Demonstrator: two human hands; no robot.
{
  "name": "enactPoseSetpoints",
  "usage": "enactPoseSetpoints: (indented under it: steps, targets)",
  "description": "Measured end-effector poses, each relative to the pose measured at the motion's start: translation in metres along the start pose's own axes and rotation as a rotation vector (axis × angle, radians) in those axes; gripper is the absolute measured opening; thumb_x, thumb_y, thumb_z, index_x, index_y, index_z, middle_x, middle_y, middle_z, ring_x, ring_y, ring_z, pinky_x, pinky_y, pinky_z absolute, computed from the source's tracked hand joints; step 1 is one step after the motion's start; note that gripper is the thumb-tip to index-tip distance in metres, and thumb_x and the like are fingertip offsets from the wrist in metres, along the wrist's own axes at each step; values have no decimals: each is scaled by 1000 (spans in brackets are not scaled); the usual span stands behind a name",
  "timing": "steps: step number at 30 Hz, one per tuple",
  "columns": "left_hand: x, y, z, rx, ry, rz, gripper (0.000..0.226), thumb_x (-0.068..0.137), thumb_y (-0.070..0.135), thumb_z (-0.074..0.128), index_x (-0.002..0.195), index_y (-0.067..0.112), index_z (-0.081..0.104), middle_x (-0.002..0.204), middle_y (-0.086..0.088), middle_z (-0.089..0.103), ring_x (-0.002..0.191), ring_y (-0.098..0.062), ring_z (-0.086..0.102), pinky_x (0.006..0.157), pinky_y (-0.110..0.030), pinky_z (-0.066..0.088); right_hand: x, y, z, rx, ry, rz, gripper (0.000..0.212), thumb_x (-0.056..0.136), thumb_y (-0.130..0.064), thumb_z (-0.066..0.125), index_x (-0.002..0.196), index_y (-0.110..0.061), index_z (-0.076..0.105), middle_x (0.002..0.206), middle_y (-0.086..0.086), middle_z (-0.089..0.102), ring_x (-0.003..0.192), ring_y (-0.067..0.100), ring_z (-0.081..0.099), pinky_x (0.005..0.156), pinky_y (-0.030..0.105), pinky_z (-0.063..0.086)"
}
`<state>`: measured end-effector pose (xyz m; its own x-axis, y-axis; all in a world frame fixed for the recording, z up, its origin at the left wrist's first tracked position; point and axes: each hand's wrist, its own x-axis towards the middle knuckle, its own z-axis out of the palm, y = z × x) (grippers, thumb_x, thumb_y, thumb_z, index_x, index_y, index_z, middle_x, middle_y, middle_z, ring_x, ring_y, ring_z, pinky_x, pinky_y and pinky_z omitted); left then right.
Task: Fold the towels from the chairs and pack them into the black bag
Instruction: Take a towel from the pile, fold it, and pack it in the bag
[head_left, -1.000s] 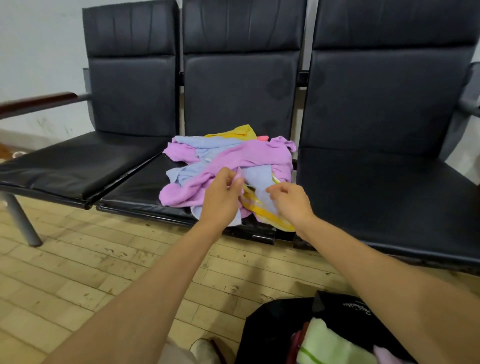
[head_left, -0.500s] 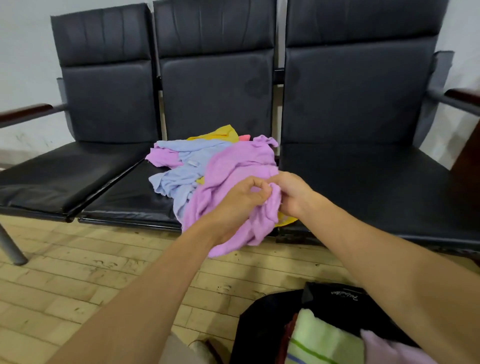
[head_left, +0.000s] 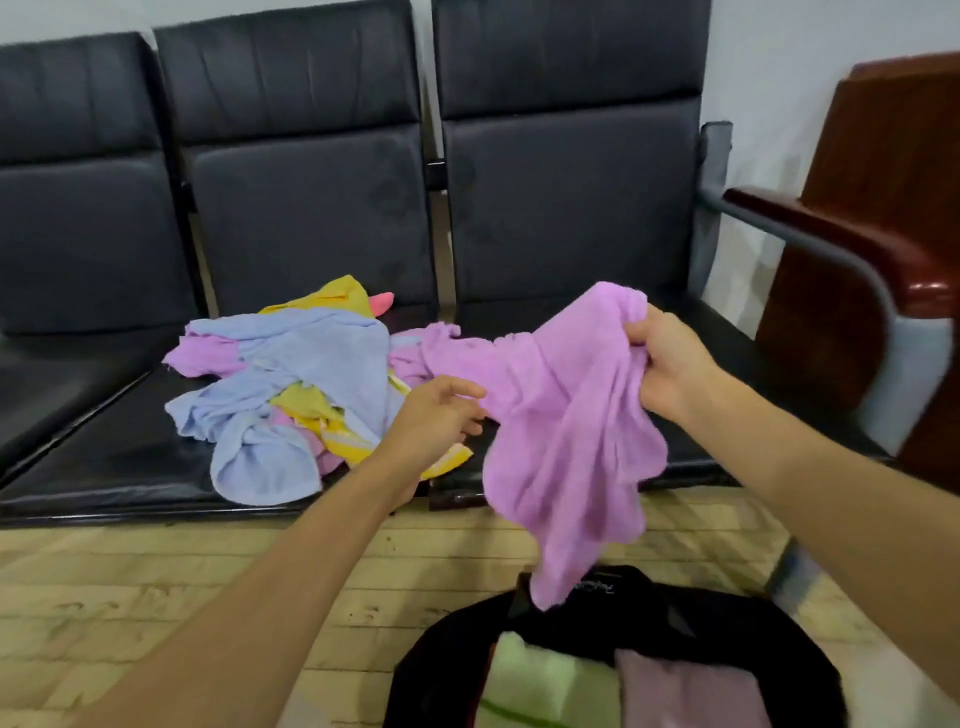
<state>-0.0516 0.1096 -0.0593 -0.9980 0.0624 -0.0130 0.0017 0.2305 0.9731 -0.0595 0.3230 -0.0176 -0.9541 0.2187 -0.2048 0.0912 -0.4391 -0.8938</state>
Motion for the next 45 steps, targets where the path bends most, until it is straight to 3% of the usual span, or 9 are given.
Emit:
enactPoseSetpoints:
  steps: [4, 11, 18, 22, 26, 31, 34, 39, 45]
  targets:
    - [9, -11, 37, 10, -25, -96, 21, 92, 4, 50, 90, 20, 63, 90, -5, 64, 80, -16, 60, 71, -23, 48, 3, 6, -57, -210, 53, -15, 42, 85, 9, 37, 103, -11, 69, 106, 16, 70, 95, 30, 67, 84, 40, 55]
    - [22, -25, 87, 223, -44, -100, 34, 90, 11, 56, 124, 12, 56, 117, -2, 59, 104, -15, 55, 95, -29, 45, 8, 12, -86, -581, 99, 140, 17, 81, -4, 53, 91, -11, 65, 95, 13, 65, 89, 29, 61, 78, 38, 51]
    - [36, -16, 112, -451, -86, -295, 12, 90, 5, 57, 98, -1, 63, 88, -14, 64, 79, -20, 62, 72, -28, 51, 11, 16, -87, -551, -203, 236, 39, 89, -47, 59, 91, -11, 75, 93, 10, 75, 82, 23, 72, 80, 37, 56]
    - [33, -16, 112, -421, -136, -287, 18, 95, 12, 51, 96, -1, 63, 97, -21, 61, 85, -28, 60, 69, -32, 51, 18, 32, -90, -796, -187, 166, 23, 86, -36, 70, 80, -14, 71, 71, 0, 72, 66, 12, 69, 56, 25, 53]
    - [25, -16, 106, -380, -87, -311, 28, 94, 11, 51, 114, -7, 58, 112, -24, 63, 102, -34, 62, 86, -44, 51, 16, 39, -87, -818, -247, 190, 21, 82, -17, 65, 95, -3, 73, 97, 14, 73, 93, 29, 70, 89, 42, 55]
    - [14, -11, 100, -239, -103, -329, 23, 92, 7, 46, 109, -2, 57, 107, -22, 64, 99, -33, 63, 92, -45, 50, 2, 51, -76, -646, -276, 191, 32, 52, -6, 46, 77, 8, 59, 78, 15, 52, 79, 28, 49, 72, 38, 43]
    - [5, -10, 99, -240, -154, -270, 10, 93, 4, 46, 100, 6, 52, 88, -7, 60, 77, -20, 59, 74, -34, 51, 0, 55, -73, -496, -273, 214, 5, 70, -9, 54, 71, -5, 57, 72, 9, 55, 77, 27, 52, 70, 35, 44]
    - [-2, -13, 93, -124, -284, -202, 22, 94, 5, 48, 114, 2, 58, 110, -19, 66, 104, -28, 64, 94, -42, 51, -4, 54, -76, -523, -408, 207, 31, 89, -32, 66, 109, -9, 71, 103, 10, 74, 101, 24, 70, 89, 38, 54]
    - [-3, -6, 91, -195, -230, -169, 40, 76, 26, 54, 109, 2, 52, 104, -16, 58, 95, -29, 57, 85, -40, 46, -9, 36, -79, -675, -322, 58, 17, 95, -21, 59, 101, -13, 73, 92, 4, 76, 82, 15, 72, 68, 26, 55]
